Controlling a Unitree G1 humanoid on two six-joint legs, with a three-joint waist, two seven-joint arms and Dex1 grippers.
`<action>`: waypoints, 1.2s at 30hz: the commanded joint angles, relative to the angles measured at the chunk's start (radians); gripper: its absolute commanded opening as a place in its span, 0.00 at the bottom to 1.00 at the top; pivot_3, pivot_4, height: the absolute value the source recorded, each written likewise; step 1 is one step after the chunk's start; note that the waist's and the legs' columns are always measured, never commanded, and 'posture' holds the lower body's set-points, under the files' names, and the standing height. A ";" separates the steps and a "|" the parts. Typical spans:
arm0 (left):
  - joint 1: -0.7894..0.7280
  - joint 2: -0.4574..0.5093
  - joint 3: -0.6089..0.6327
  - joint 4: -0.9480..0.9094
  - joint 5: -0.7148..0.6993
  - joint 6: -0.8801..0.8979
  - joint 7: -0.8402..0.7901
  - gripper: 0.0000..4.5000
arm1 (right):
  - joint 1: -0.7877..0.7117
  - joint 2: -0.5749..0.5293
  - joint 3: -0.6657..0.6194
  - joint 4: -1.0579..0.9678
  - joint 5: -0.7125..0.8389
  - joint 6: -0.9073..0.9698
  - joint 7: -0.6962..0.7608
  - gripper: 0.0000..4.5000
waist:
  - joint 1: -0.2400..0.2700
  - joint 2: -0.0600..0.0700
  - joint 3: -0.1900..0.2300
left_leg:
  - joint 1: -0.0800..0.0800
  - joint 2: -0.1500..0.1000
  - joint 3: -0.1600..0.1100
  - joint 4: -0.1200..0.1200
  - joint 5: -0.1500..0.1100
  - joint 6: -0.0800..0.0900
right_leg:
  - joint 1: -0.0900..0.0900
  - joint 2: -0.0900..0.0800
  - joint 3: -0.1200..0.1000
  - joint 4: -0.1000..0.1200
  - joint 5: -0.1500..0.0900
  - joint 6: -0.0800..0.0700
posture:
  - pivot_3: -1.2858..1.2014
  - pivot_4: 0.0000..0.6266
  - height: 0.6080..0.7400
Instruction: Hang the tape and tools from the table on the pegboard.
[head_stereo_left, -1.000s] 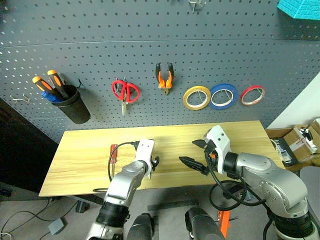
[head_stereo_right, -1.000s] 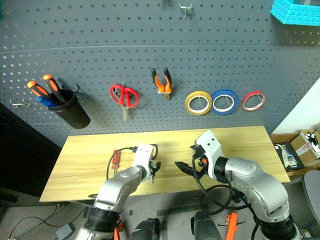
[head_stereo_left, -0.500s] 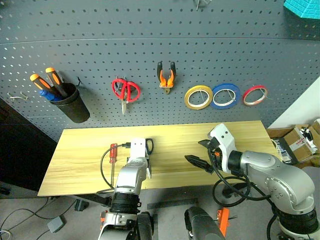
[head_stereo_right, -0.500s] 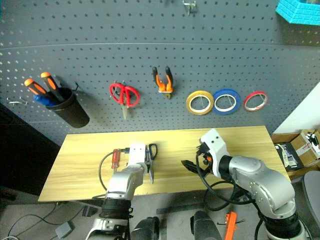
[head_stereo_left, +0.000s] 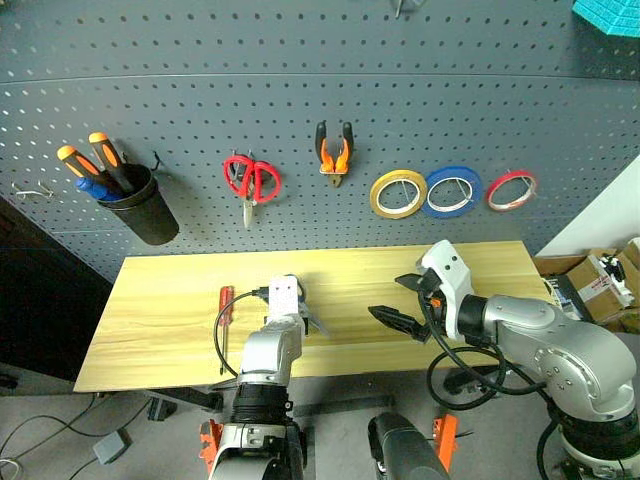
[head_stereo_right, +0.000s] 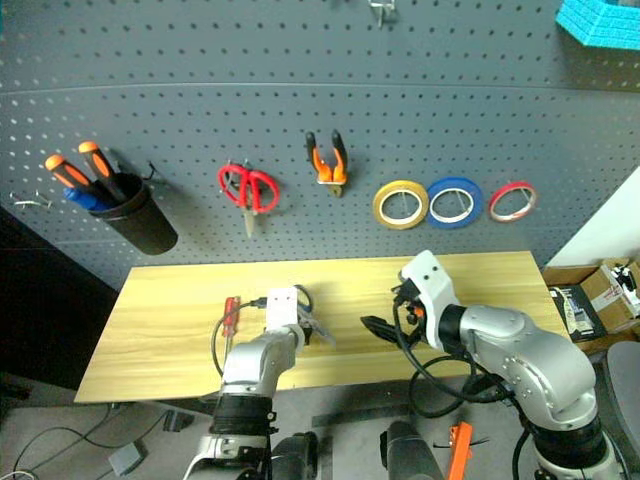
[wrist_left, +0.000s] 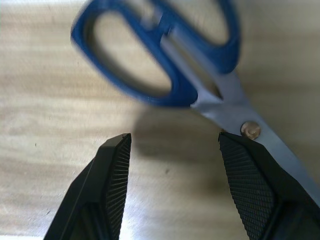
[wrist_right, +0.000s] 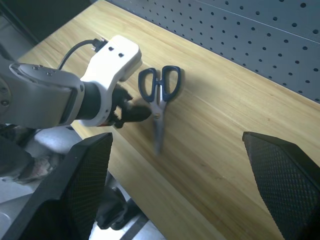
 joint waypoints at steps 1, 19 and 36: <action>0.018 -0.053 0.029 -0.128 -0.039 -0.049 0.002 0.66 | 0.003 -0.020 -0.025 -0.028 0.030 -0.002 0.011 0.99 | 0.000 0.000 0.000 | 0.000 0.000 0.000 0.000 0.000 0.000 | 0.000 0.000 0.000 -0.001 0.000 0.000 | 0.46 0.37 1.00; -0.019 -0.252 0.110 -0.094 -0.289 0.005 0.266 1.00 | -0.002 -0.061 -0.036 0.020 0.047 -0.028 0.004 1.00 | 0.001 0.000 0.001 | -0.005 -0.002 0.000 0.001 0.000 0.000 | 0.000 -0.003 -0.001 -0.006 0.002 0.004 | 0.45 0.37 1.00; -0.126 -0.226 0.111 0.252 -0.441 -0.217 0.380 1.00 | -0.016 -0.069 -0.055 0.026 0.124 -0.008 0.009 1.00 | -0.003 0.000 0.001 | -0.005 -0.002 0.001 0.000 0.000 0.000 | -0.001 -0.003 0.000 -0.007 0.003 0.004 | 0.44 0.36 1.00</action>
